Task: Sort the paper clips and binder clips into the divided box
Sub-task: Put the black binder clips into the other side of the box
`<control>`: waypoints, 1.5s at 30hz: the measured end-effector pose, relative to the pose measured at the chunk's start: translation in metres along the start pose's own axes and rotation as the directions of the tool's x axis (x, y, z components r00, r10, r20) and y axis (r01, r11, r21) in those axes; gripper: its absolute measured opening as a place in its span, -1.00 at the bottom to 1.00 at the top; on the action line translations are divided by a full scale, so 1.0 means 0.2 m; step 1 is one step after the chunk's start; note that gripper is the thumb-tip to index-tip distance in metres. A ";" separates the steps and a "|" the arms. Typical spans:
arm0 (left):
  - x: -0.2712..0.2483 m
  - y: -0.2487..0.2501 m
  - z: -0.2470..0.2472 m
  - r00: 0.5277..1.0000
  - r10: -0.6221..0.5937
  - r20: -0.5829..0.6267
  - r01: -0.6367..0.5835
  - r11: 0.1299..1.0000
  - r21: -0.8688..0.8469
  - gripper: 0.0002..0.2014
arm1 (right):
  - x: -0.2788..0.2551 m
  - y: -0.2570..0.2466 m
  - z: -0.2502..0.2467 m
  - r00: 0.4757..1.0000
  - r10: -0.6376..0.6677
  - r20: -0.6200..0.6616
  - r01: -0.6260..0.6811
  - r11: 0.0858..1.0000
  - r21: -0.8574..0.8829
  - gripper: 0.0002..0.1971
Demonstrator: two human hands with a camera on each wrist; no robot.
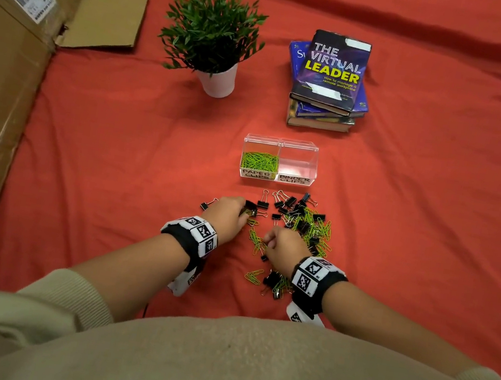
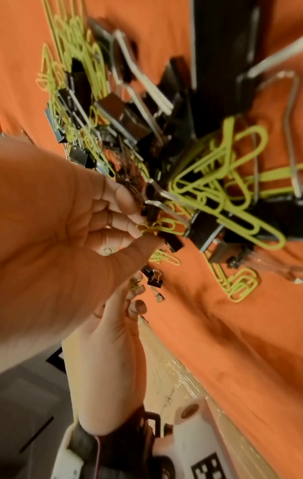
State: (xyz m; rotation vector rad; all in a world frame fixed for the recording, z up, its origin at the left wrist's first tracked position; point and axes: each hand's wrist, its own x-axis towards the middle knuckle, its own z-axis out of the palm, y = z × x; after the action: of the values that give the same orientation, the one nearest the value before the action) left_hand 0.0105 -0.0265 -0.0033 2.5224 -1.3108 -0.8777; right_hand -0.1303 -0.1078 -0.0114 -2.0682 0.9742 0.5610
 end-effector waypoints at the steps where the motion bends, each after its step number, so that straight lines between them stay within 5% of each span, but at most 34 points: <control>1: 0.00 -0.01 -0.01 1.000 -0.006 0.015 0.007 0.999 -0.046 -0.80 | 0.00 0.00 0.00 1.000 -0.001 0.003 0.001 1.000 0.010 -0.77; 6: 0.00 -0.03 -0.03 0.995 -0.050 0.091 0.066 0.981 -0.181 -0.80 | 0.01 0.04 -0.04 0.998 -0.017 -0.056 0.026 0.988 0.155 -0.78; 9: -0.01 -0.02 -0.02 0.989 -0.062 0.136 0.092 0.970 -0.224 -0.80 | 0.03 0.07 -0.10 0.999 0.011 -0.043 0.007 0.924 0.382 -0.82; 14: -0.01 -0.02 0.01 0.982 -0.078 0.173 0.131 0.937 -0.325 -0.88 | 0.07 0.03 -0.20 0.999 0.042 0.031 -0.050 0.582 0.812 -0.76; 17: -0.02 0.00 0.02 0.980 -0.067 0.189 0.134 0.920 -0.369 -0.80 | 0.08 -0.05 -0.22 0.993 0.041 0.111 -0.118 0.434 0.893 -0.83; 19: -0.02 0.02 0.02 0.981 -0.047 0.188 0.119 0.912 -0.393 -0.84 | 0.09 -0.10 -0.21 0.990 0.046 0.135 -0.140 0.486 0.863 -0.91; 22: -0.03 0.03 0.02 0.986 -0.024 0.167 0.094 0.901 -0.424 -0.84 | 0.11 -0.12 -0.18 0.999 -0.012 0.044 -0.019 0.776 0.631 -0.78; 24: -0.04 0.02 0.02 0.987 -0.024 0.162 0.091 0.905 -0.416 -0.85 | 0.11 -0.12 -0.17 0.997 -0.069 -0.031 0.075 0.884 0.462 -0.76; 29: -0.05 -0.02 0.02 0.986 0.002 0.168 0.063 0.922 -0.381 -0.85 | 0.14 -0.11 -0.20 0.993 -0.073 -0.087 0.104 0.894 0.436 -0.80; 36: -0.05 -0.08 0.07 0.981 -0.055 0.184 0.140 0.863 -0.486 -0.84 | 0.17 -0.05 -0.23 1.000 0.022 0.007 -0.021 0.765 0.643 -0.75; 40: -0.04 -0.10 0.06 0.980 -0.102 0.169 0.181 0.809 -0.559 -0.73 | 0.16 0.00 -0.27 0.993 0.068 -0.094 -0.036 0.952 0.303 -0.74; 45: -0.02 -0.11 0.04 0.978 -0.135 0.158 0.204 0.762 -0.614 -0.67 | 0.12 0.04 -0.27 0.975 0.029 -0.220 -0.036 0.999 -0.029 -0.86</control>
State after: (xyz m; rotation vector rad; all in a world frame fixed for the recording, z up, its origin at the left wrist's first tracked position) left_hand 0.0198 -0.0087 -0.0163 2.0835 -0.6377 -1.2497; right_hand -0.1193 -0.1643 0.0016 -2.1803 1.1336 0.3725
